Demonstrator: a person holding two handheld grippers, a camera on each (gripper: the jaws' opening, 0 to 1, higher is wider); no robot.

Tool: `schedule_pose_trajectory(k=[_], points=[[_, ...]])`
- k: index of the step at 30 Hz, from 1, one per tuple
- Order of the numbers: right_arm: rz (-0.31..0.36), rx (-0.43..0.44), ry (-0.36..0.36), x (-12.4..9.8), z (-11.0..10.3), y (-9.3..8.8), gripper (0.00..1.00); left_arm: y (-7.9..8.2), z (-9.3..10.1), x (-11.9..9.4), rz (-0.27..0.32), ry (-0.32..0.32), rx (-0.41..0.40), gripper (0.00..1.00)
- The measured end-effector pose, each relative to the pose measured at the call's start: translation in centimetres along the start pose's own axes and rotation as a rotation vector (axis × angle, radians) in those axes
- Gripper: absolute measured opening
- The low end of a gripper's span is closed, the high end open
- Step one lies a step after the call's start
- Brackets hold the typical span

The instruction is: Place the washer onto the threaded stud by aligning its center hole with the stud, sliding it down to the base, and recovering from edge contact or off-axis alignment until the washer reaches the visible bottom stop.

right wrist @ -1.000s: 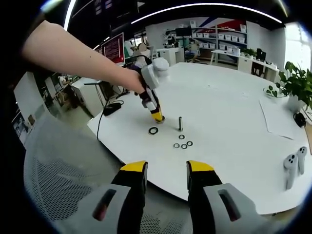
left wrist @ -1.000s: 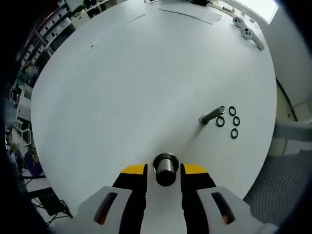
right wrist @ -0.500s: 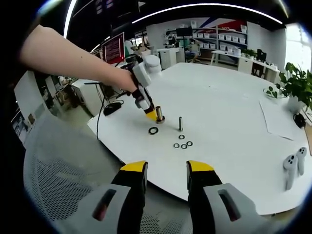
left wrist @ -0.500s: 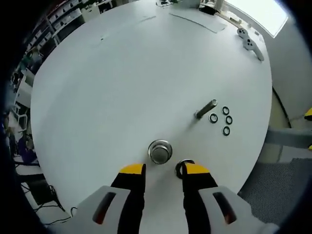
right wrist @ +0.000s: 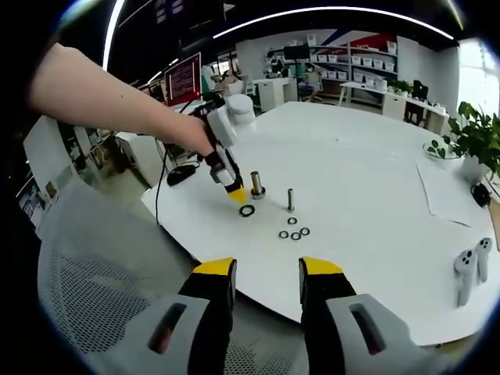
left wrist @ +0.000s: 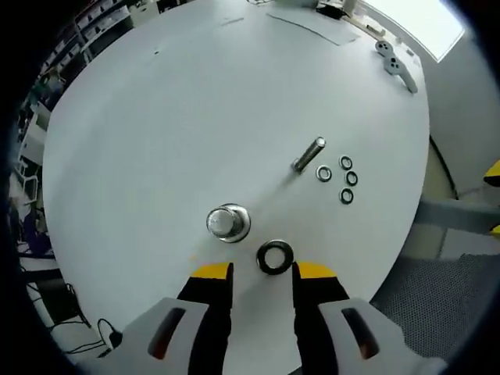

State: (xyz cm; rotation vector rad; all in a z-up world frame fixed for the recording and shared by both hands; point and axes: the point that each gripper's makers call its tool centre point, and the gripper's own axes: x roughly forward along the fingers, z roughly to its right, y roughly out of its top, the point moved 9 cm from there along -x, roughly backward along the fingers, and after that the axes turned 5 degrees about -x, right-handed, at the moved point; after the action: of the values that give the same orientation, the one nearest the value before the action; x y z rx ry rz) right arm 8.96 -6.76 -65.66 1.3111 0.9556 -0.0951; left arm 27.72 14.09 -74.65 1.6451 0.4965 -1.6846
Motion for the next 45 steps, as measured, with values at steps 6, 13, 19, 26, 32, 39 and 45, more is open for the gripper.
schedule_pose_trajectory(k=[6,13,19,26,32,39,45], points=[[-0.002,-0.003,0.003,0.0,-0.1,0.0,0.35,-0.1,0.5,0.3,-0.004,-0.012,0.003,0.28],[0.0,-0.001,-0.001,0.0,0.0,0.0,0.35,-0.4,0.4,1.2,-0.024,-0.005,0.009,0.29],[0.001,0.001,0.001,0.0,0.0,0.1,0.35,-0.6,0.4,1.9,-0.01,0.017,0.018,0.29],[0.002,0.001,0.0,0.0,0.0,0.1,0.35,-0.5,0.5,2.4,0.012,0.045,0.019,0.29],[0.002,-0.003,0.002,0.0,0.0,0.0,0.35,-0.5,0.7,3.0,0.0,0.057,0.033,0.27],[0.0,-0.006,0.008,0.0,-0.1,0.0,0.34,-0.3,1.1,3.3,-0.01,0.083,0.083,0.26],[0.0,-0.012,0.012,0.0,-0.1,0.1,0.34,-0.3,1.1,3.3,-0.013,0.082,0.091,0.26]])
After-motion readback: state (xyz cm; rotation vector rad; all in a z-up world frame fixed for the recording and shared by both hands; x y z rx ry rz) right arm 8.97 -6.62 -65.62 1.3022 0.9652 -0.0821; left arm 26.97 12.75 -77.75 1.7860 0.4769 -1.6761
